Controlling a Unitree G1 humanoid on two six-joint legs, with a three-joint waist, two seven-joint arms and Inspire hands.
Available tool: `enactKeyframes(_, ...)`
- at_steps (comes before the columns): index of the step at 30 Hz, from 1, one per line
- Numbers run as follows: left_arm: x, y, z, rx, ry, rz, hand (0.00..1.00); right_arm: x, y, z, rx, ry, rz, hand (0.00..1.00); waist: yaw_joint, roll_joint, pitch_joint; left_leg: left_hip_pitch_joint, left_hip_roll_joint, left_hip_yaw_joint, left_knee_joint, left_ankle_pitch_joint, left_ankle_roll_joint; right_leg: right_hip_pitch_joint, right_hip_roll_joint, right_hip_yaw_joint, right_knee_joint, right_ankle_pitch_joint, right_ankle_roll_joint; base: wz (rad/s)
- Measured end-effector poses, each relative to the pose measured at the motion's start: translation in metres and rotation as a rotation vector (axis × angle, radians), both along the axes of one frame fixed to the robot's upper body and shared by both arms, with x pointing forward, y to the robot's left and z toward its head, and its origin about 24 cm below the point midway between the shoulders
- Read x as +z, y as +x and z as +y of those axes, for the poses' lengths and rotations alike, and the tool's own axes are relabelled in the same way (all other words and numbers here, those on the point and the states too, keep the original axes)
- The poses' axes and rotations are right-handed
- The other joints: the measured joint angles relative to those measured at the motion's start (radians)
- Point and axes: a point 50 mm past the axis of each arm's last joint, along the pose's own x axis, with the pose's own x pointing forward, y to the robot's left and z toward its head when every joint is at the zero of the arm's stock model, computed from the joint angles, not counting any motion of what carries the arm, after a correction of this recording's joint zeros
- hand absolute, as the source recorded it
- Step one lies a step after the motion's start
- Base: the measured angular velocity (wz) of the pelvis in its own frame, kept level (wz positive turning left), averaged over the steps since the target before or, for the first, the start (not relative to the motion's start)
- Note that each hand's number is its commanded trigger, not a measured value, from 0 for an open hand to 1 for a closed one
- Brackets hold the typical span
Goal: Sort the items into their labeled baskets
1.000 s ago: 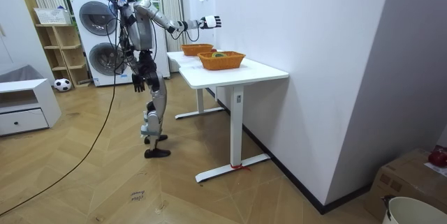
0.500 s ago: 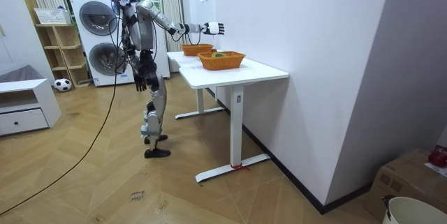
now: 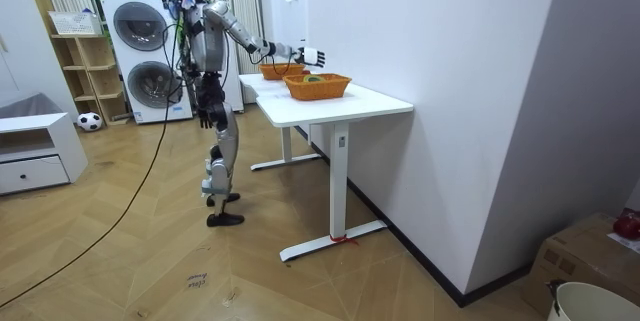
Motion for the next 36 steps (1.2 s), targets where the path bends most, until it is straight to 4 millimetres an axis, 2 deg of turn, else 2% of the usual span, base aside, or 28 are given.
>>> enactKeyframes(2, 0.0, 0.001, -0.002, -0.013, -0.004, 0.0, 0.0, -0.003, 0.0, -0.002, -0.011, -0.002, 0.014, 0.0, 0.0, 0.0, 0.0002, -0.011, 0.003, 0.0, 0.0, 0.0, 0.001, -0.013, -0.001, 0.0, 0.002, 0.0, 0.0, 0.0)
enactKeyframes(4, 0.0, 0.005, -0.003, -0.026, -0.005, -0.008, 0.0, -0.004, -0.001, -0.003, -0.02, -0.003, 0.015, 0.0, 0.001, 0.002, 0.0065, -0.022, 0.006, 0.006, -0.002, 0.002, 0.001, -0.032, -0.001, 0.0, 0.015, 0.0, 0.0, -0.06)
enactKeyframes(6, 0.0, 0.008, -0.004, -0.031, -0.007, -0.02, 0.0, -0.006, -0.001, -0.004, -0.029, -0.005, 0.023, 0.0, 0.005, 0.001, 0.0081, -0.028, 0.007, 0.01, -0.003, 0.002, 0.001, -0.039, -0.002, 0.001, 0.014, 0.0, 0.0, -0.06)
enactKeyframes(9, 0.001, 0.014, -0.005, -0.041, -0.009, -0.039, 0.0, -0.011, -0.002, -0.007, -0.043, -0.008, 0.045, 0.0, 0.014, -0.002, 0.0159, -0.034, 0.008, 0.013, -0.003, 0.002, 0.001, -0.045, 0.0, 0.001, 0.013, 0.0, 0.0, -0.01)
enactKeyframes(13, 0.002, 0.022, -0.006, -0.037, -0.019, -0.074, 0.0, -0.012, -0.002, -0.007, -0.045, -0.009, 0.048, 0.0, 0.029, -0.005, 0.0178, -0.048, 0.008, 0.013, -0.003, 0.002, 0.001, -0.059, 0.0, 0.002, 0.012, 0.0, 0.0, 0.0)
enactKeyframes(21, 0.002, 0.025, -0.007, -0.042, -0.03, -0.085, 0.0, -0.006, 0.0, -0.005, -0.025, -0.051, 0.025, 0.0, 0.046, -0.006, 0.0175, -0.046, 0.009, 0.013, -0.004, 0.002, 0.001, -0.057, 0.001, 0.005, 0.01, 0.0, 0.0, 0.0)
enactKeyframes(27, 0.0, 0.019, -0.006, -0.041, -0.035, -0.059, 0.0, -0.007, 0.0, -0.002, -0.002, -0.065, 0.03, 0.0, 0.048, -0.01, 0.0185, -0.045, 0.009, 0.01, -0.006, 0.002, 0.001, -0.057, 0.001, 0.005, 0.01, 0.0, 0.0, 0.0)
enactKeyframes(31, 0.0, 0.019, -0.005, -0.04, -0.034, -0.057, 0.0, -0.012, -0.001, 0.005, 0.035, -0.101, 0.045, 0.0, 0.05, -0.016, 0.0219, -0.045, 0.009, 0.011, -0.005, 0.002, 0.001, -0.057, 0.001, 0.005, 0.01, 0.0, -0.001, 0.0)
enactKeyframes(36, -0.002, 0.012, -0.004, -0.041, -0.041, -0.03, 0.0, -0.021, -0.002, 0.014, 0.1, -0.195, 0.073, 0.0, 0.054, -0.019, 0.0231, -0.045, 0.009, 0.015, -0.002, 0.002, 0.001, -0.057, 0.001, 0.005, 0.01, 0.001, -0.002, 0.0)
